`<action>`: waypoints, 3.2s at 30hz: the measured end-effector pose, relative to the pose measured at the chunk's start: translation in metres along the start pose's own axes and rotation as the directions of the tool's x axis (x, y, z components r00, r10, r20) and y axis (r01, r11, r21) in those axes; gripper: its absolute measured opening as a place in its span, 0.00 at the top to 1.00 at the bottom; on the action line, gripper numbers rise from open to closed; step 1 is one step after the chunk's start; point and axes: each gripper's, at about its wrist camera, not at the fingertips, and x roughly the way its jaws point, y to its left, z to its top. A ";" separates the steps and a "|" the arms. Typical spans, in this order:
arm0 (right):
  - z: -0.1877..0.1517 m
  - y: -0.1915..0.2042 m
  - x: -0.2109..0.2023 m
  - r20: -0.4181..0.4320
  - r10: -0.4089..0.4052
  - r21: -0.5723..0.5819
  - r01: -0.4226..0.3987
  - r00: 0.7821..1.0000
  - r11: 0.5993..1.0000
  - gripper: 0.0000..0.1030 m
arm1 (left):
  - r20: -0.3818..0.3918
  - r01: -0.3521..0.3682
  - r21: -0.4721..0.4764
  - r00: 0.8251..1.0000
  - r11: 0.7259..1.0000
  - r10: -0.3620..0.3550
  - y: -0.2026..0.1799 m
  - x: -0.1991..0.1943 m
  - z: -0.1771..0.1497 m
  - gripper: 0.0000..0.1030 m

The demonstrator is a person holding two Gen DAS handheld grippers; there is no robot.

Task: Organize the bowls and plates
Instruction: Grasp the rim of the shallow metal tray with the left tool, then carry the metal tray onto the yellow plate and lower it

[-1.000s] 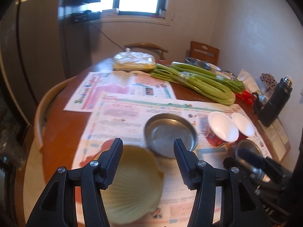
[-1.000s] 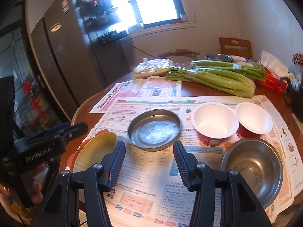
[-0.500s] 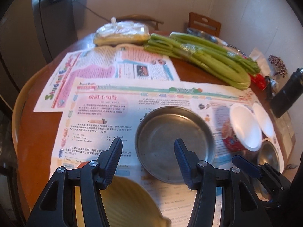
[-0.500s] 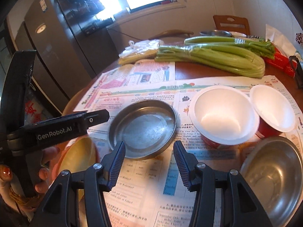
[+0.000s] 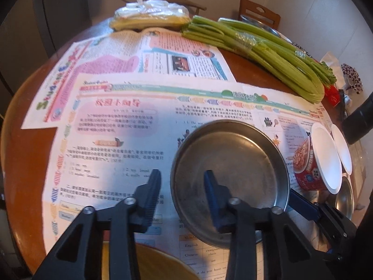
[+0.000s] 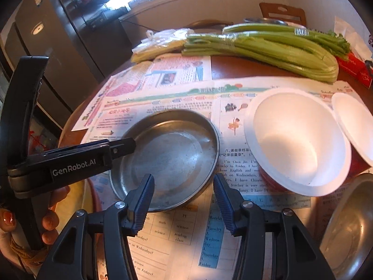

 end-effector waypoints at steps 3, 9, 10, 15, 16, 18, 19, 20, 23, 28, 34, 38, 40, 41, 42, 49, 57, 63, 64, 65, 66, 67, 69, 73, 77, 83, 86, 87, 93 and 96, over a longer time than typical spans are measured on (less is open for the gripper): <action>0.001 0.001 0.007 -0.008 -0.010 -0.008 0.010 1.000 1.000 0.49 | -0.016 0.000 0.003 1.000 1.000 0.000 -0.001 0.007 -0.001 0.76; 0.001 0.007 0.008 -0.006 -0.031 -0.023 0.031 1.000 0.999 0.49 | 0.007 -0.014 0.001 1.000 1.000 0.014 -0.002 0.000 -0.004 0.76; 0.001 0.007 0.006 -0.004 -0.028 -0.022 0.028 1.000 0.999 0.49 | 0.019 -0.010 0.001 1.000 1.000 0.010 -0.002 -0.005 -0.004 0.76; 0.002 0.013 -0.011 0.036 -0.008 -0.033 0.009 0.999 0.999 0.49 | 0.071 -0.006 0.001 0.997 1.000 0.006 -0.003 -0.027 -0.005 0.76; 0.002 0.014 -0.014 0.044 -0.008 -0.038 0.010 0.999 0.999 0.49 | 0.078 -0.003 -0.002 0.997 1.000 0.003 -0.002 -0.031 -0.005 0.76; 0.002 0.018 -0.022 0.059 -0.003 -0.046 0.005 0.998 0.999 0.49 | 0.094 0.002 -0.006 0.996 1.000 -0.002 -0.001 -0.041 -0.007 0.76; 0.002 0.019 -0.026 0.067 0.004 -0.048 -0.001 0.998 0.999 0.49 | 0.104 0.005 -0.008 0.995 1.000 -0.005 0.000 -0.047 -0.009 0.76; 0.002 0.021 -0.030 0.072 0.009 -0.051 -0.005 0.997 0.999 0.49 | 0.113 0.006 -0.008 0.994 1.000 -0.005 0.000 -0.052 -0.010 0.76; 0.000 0.030 -0.045 0.098 0.028 -0.072 -0.021 0.995 0.997 0.49 | 0.149 0.004 -0.011 0.989 1.000 -0.003 0.002 -0.072 -0.016 0.76; -0.005 0.049 -0.066 0.134 0.069 -0.120 -0.053 0.989 0.991 0.49 | 0.216 -0.023 -0.031 0.976 0.999 0.029 0.012 -0.109 -0.031 0.76; -0.012 0.082 -0.086 0.159 0.125 -0.194 -0.093 0.979 0.977 0.49 | 0.294 -0.069 -0.072 0.952 0.995 0.087 0.029 -0.151 -0.055 0.76; -0.017 0.102 -0.095 0.165 0.158 -0.246 -0.114 0.974 0.963 0.49 | 0.318 -0.095 -0.101 0.940 0.990 0.122 0.042 -0.171 -0.073 0.75; -0.021 0.115 -0.097 0.162 0.176 -0.280 -0.126 0.971 0.952 0.49 | 0.323 -0.099 -0.118 0.937 0.988 0.133 0.051 -0.176 -0.081 0.74; -0.023 0.118 -0.098 0.162 0.179 -0.291 -0.126 0.970 0.948 0.49 | 0.323 -0.103 -0.127 0.936 0.987 0.139 0.054 -0.178 -0.085 0.74; -0.025 0.124 -0.097 0.161 0.185 -0.308 -0.129 0.969 0.942 0.49 | 0.320 -0.108 -0.138 0.936 0.984 0.148 0.059 -0.178 -0.089 0.73; -0.038 0.142 -0.082 0.102 0.181 -0.370 -0.131 0.978 0.920 0.49 | 0.296 -0.109 -0.182 0.942 0.977 0.160 0.077 -0.172 -0.117 0.73; -0.053 0.150 -0.070 0.068 0.158 -0.428 -0.114 0.985 0.896 0.49 | 0.259 -0.105 -0.226 0.952 0.968 0.164 0.085 -0.154 -0.138 0.73; -0.059 0.151 -0.058 0.046 0.130 -0.461 -0.094 0.991 0.882 0.49 | 0.241 -0.112 -0.235 0.956 0.966 0.170 0.086 -0.142 -0.145 0.73; -0.060 0.151 -0.056 0.041 0.127 -0.464 -0.093 0.991 0.881 0.49 | 0.237 -0.114 -0.234 0.956 0.965 0.170 0.086 -0.140 -0.146 0.73; -0.060 0.151 -0.053 0.037 0.121 -0.468 -0.090 0.992 0.879 0.49 | 0.233 -0.115 -0.235 0.957 0.965 0.170 0.086 -0.138 -0.146 0.73; -0.060 0.151 -0.051 0.031 0.117 -0.471 -0.089 0.993 0.878 0.49 | 0.228 -0.114 -0.235 0.959 0.965 0.169 0.086 -0.136 -0.147 0.73; -0.061 0.151 -0.049 0.026 0.113 -0.472 -0.088 0.993 0.877 0.49 | 0.224 -0.114 -0.234 0.960 0.966 0.167 0.086 -0.134 -0.147 0.73; -0.061 0.150 -0.046 0.020 0.110 -0.472 -0.088 0.994 0.877 0.49 | 0.216 -0.115 -0.234 0.962 0.965 0.167 0.086 -0.131 -0.148 0.73; -0.062 0.150 -0.041 0.018 0.094 -0.487 -0.074 0.995 0.870 0.49 | 0.201 -0.118 -0.229 0.966 0.966 0.165 0.086 -0.125 -0.152 0.73; -0.064 0.150 -0.034 -0.001 0.080 -0.491 -0.070 0.997 0.868 0.49 | 0.179 -0.121 -0.226 0.970 0.967 0.163 0.086 -0.118 -0.155 0.73; -0.069 0.152 -0.029 -0.009 0.060 -0.504 -0.056 0.998 0.862 0.49 | 0.178 -0.120 -0.223 0.971 0.967 0.162 0.088 -0.117 -0.160 0.73; -0.071 0.154 -0.029 -0.003 0.051 -0.511 -0.045 0.999 0.859 0.49 | 0.179 -0.119 -0.222 0.971 0.968 0.160 0.088 -0.117 -0.160 0.73; -0.072 0.154 -0.029 -0.001 0.048 -0.513 -0.042 0.999 0.858 0.49 | 0.179 -0.118 -0.220 0.971 0.968 0.159 0.088 -0.117 -0.161 0.73; -0.072 0.154 -0.031 0.029 0.023 -0.521 -0.005 0.999 0.854 0.49 | 0.184 -0.111 -0.213 0.971 0.971 0.151 0.087 -0.119 -0.164 0.72; -0.071 0.153 -0.035 0.033 0.026 -0.515 -0.005 0.999 0.857 0.49 | 0.182 -0.107 -0.212 0.972 0.971 0.147 0.087 -0.120 -0.165 0.71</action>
